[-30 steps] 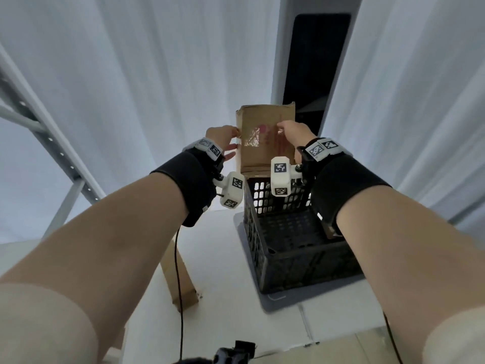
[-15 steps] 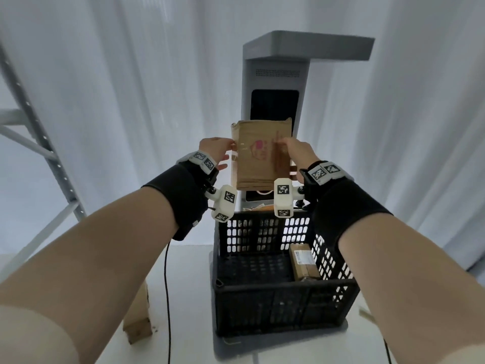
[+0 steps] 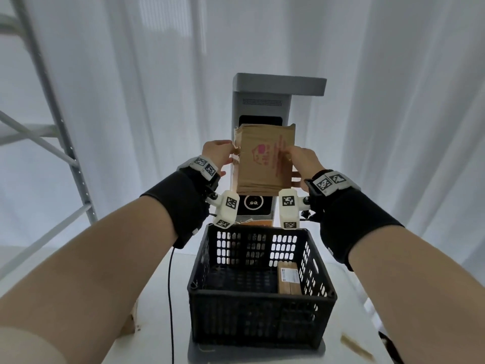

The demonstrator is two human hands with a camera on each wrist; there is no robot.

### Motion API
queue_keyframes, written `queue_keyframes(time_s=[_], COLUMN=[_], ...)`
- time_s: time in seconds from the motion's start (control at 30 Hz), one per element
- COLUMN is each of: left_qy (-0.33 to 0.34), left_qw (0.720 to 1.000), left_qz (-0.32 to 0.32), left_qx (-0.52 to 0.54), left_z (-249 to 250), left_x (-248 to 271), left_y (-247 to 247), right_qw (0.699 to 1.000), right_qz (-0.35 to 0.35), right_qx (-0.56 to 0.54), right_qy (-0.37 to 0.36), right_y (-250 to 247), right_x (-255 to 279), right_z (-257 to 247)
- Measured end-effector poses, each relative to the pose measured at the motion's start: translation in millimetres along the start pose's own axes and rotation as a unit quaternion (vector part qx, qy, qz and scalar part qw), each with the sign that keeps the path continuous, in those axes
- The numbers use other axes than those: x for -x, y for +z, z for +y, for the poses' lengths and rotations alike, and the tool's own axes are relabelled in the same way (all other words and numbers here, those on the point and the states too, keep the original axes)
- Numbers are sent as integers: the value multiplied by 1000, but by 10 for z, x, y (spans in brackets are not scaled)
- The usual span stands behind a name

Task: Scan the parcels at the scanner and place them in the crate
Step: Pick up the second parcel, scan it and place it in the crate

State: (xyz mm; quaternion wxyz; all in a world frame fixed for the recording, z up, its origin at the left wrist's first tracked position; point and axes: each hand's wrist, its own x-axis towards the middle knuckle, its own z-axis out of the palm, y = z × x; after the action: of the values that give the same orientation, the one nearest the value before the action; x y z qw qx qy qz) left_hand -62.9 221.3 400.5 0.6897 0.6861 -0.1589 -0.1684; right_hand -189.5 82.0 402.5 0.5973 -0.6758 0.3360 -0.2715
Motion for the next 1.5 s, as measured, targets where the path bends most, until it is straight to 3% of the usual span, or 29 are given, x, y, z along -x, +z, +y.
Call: queue_keyframes(time_s=[0.13, 0.37, 0.53, 0.7, 0.87, 1.17, 1.37, 1.5], left_qy=[31, 42, 38, 59, 92, 112, 114, 81], left_qw=[998, 992, 980, 965, 969, 971, 971, 972], left_qz=[-42, -109, -181, -251, -229, -212, -206, -212], left_qx=[-20, -39, -68, -53, -25, 6, 29, 53], left_z=[63, 197, 360, 439, 443, 397, 364, 393], left_x=[143, 214, 302, 408, 445, 458, 461, 481], left_y=[100, -53, -241, -281, -339, -498, -575, -613], right_qw=[999, 994, 984, 979, 978, 995, 996, 995], right_qz=[31, 93, 138, 141, 130, 65, 26, 22], right_qx=[15, -57, -107, -145, -159, -26, -72, -83], right_qy=[-28, -28, -25, -30, -23, -69, -40, -43], right_y=[-182, -259, -187, -135, -110, 9, 123, 131], right_x=[-47, 24, 438, 496, 485, 783, 858, 902], right_z=[-34, -147, -373, -418, -410, -449, -443, -446])
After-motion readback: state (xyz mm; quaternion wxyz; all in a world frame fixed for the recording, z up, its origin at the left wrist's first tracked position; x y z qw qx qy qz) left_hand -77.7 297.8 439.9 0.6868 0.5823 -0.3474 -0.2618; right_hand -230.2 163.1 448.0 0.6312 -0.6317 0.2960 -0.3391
